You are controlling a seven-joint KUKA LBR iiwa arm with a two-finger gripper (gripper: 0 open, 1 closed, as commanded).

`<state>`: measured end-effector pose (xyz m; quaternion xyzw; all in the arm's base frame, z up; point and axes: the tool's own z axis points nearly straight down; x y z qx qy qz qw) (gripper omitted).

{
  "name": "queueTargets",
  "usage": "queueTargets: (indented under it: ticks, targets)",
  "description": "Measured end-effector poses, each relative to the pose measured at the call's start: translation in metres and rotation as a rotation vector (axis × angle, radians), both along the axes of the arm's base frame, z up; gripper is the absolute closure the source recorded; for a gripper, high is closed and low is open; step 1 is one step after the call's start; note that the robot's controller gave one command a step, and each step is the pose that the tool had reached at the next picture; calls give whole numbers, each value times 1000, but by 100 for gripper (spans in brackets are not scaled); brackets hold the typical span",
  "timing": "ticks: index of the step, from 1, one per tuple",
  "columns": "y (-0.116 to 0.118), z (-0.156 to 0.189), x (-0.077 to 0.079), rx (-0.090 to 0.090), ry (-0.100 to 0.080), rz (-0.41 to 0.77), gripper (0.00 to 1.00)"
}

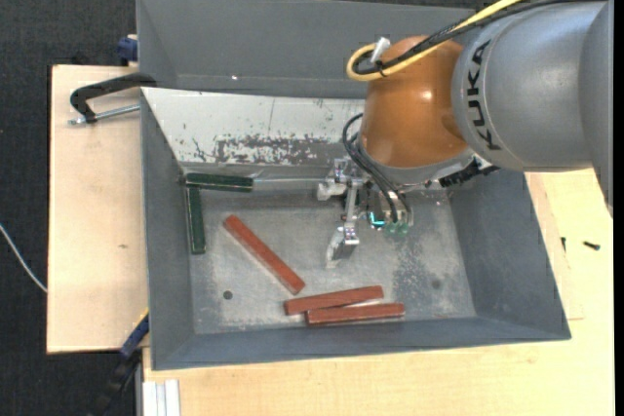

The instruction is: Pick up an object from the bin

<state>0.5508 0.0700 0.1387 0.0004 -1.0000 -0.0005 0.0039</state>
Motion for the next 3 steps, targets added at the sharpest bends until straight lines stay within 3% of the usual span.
queueTargets:
  ticks: [1, 2, 3]
  targets:
    - [0, 5, 2, 1, -8, 0, 0]
    - [5, -9, -6, 0, -16, 44, 0]
    - [61, -62, -14, 4, -2, 26, 100]
